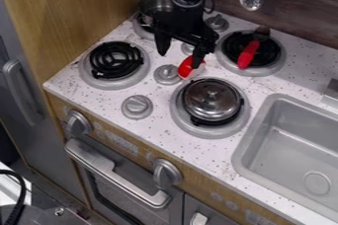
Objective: Move the silver bowl to the bottom left burner
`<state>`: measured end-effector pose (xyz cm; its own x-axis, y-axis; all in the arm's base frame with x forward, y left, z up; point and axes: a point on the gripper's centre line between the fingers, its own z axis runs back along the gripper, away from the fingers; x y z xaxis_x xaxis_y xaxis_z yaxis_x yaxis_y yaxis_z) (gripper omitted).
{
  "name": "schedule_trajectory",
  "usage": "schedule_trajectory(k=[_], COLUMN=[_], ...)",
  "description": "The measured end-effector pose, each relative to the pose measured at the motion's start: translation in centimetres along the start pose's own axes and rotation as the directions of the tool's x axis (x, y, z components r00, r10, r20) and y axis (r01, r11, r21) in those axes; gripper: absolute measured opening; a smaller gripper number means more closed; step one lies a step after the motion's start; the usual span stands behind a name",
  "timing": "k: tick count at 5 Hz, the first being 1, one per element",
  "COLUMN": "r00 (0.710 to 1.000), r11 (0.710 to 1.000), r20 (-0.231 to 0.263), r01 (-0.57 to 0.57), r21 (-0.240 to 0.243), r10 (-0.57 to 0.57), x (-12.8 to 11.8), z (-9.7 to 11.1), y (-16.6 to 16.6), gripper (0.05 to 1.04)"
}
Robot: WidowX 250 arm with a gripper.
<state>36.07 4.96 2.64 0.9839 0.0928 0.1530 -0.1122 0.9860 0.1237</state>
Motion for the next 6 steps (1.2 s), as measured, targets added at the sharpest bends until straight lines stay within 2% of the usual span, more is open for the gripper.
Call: schedule_trajectory(k=[1, 2, 3, 4, 5, 6], r00=[0.999, 0.999, 0.998, 0.991, 0.974, 0.961], r11=[1.000, 0.999, 0.996, 0.994, 0.995, 0.997], r20=[-0.032, -0.017, 0.022, 0.100, 0.204, 0.264], r01=[0.005, 0.036, 0.064, 0.097, 0.103, 0.078], r21=[-0.001, -0.023, -0.059, -0.051, -0.014, 0.026], r10=[-0.005, -0.037, -0.063, -0.092, -0.098, -0.082], x=[-0.5, 1.1, 3.5, 6.0, 8.6, 10.2], z=[-1.0, -2.4, -3.4, -4.3, -5.2, -5.1], y=[-0.1, -0.1, 0.4, 1.8, 4.1, 6.6], gripper=[0.997, 0.997, 0.997, 0.997, 0.997, 0.997])
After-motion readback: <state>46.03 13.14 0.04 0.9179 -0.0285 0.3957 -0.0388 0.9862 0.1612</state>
